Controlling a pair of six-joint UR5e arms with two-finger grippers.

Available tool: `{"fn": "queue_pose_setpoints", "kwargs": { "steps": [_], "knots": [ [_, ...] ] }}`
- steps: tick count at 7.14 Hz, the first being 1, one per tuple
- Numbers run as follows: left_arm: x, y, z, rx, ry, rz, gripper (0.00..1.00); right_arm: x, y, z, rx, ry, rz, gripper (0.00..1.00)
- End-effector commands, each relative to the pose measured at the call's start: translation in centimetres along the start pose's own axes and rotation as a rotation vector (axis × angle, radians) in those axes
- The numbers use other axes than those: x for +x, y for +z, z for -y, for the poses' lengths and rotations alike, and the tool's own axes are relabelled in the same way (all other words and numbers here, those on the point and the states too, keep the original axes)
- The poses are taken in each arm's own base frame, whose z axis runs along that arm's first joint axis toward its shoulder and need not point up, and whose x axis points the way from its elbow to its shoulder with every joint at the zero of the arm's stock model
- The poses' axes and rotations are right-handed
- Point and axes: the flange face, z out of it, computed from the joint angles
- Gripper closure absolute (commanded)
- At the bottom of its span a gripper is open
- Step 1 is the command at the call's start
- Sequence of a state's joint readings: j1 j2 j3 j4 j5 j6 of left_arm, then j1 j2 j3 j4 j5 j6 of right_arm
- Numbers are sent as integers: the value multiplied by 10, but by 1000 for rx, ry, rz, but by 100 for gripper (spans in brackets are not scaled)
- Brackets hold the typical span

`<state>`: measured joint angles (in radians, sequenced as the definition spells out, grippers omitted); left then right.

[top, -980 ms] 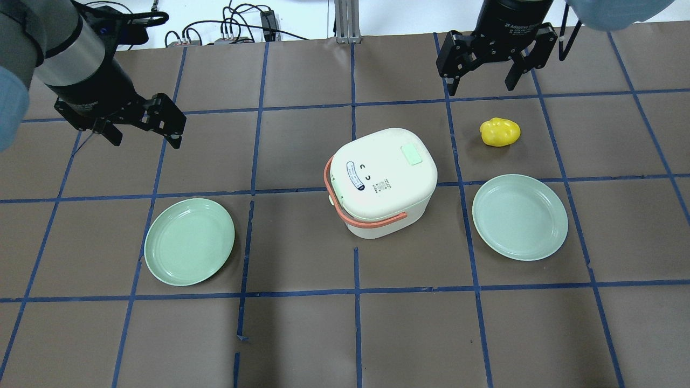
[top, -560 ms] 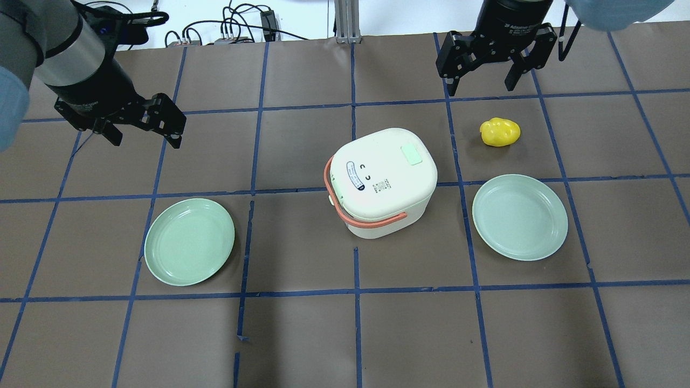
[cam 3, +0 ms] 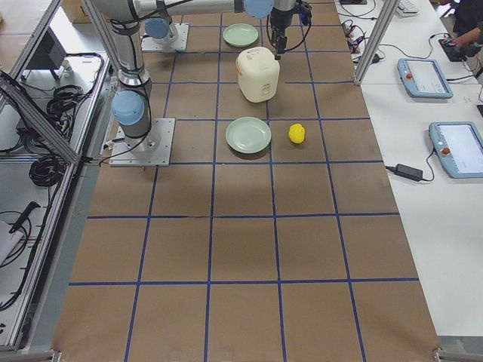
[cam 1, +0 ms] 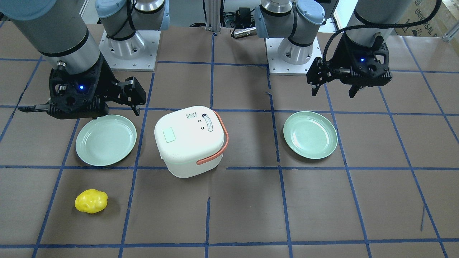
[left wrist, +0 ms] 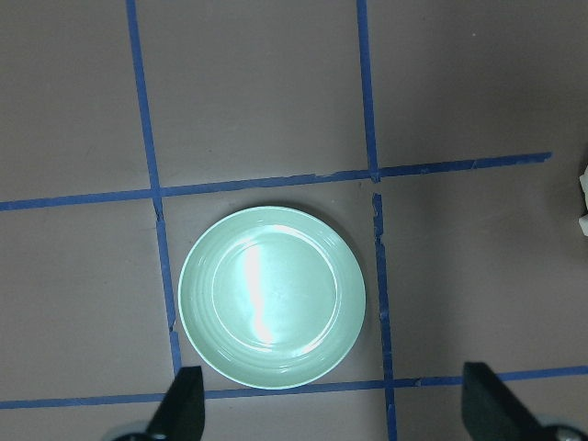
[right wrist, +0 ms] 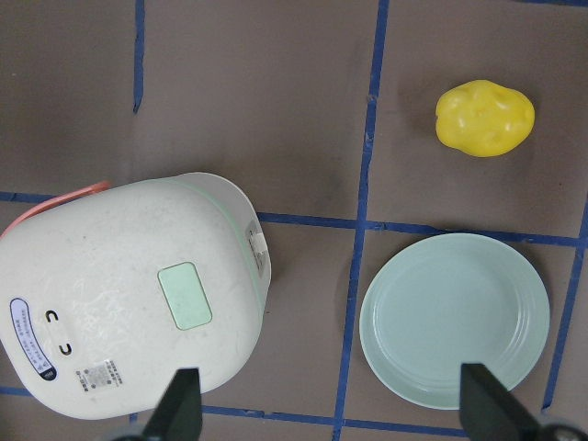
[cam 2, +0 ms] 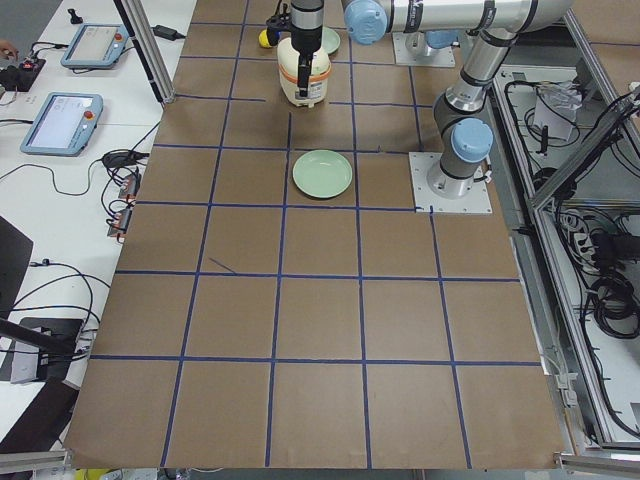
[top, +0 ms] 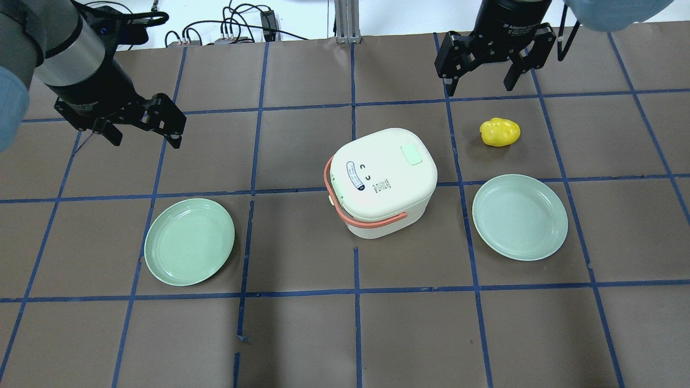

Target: Press rice cooker button

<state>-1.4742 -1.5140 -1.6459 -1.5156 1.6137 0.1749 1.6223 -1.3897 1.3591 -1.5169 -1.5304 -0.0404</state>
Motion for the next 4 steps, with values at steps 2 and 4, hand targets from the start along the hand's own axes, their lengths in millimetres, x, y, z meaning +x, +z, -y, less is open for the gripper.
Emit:
{"fn": "queue_pose_setpoints", "kwargs": {
  "steps": [2,4],
  "knots": [
    [0,0,0,0,0,0,0,-5,-2,-1,5,-5,2,0],
    [0,0,0,0,0,0,0,-20,-1,-4,5,-22,2,0]
  ]
}}
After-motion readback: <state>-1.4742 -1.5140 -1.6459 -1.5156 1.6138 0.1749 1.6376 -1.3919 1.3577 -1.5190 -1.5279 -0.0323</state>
